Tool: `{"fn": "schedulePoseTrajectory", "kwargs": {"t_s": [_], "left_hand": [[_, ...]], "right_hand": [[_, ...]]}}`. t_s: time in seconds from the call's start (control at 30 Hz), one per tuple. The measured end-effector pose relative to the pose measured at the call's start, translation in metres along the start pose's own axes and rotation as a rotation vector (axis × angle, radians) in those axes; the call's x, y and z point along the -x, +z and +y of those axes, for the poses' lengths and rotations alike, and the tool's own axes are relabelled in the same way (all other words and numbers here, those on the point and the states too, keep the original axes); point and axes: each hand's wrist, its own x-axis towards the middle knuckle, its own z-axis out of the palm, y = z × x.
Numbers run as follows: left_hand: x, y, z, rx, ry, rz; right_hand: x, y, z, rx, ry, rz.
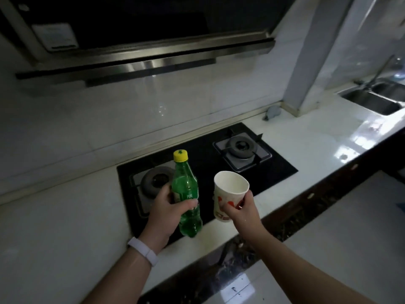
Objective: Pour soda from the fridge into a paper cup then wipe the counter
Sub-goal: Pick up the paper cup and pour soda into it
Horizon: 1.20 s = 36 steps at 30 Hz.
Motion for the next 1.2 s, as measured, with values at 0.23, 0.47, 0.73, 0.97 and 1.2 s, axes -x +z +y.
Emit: {"fn": "schedulePoseTrajectory", "kwargs": {"t_s": [0.23,0.47,0.73,0.97,1.2], "left_hand": [[-0.01,0.145,0.016,-0.016,0.054,-0.186],[-0.014,0.261,0.019,-0.03,0.048,-0.33],[-0.026,0.362,0.02,-0.056,0.024,-0.515],[-0.06,0.451,0.009,-0.038,-0.039,-0.637],[-0.129,0.549,0.001,-0.032,-0.108,-0.744]], "right_hand": [[-0.001,-0.131,-0.004,-0.062,-0.025,0.145],[0.013,-0.245,0.005,-0.114,-0.026,0.316],[0.022,-0.331,0.022,-0.164,0.01,0.538],[0.003,-0.394,0.039,-0.156,0.082,0.688],[-0.063,-0.465,0.047,-0.177,0.118,0.792]]}}
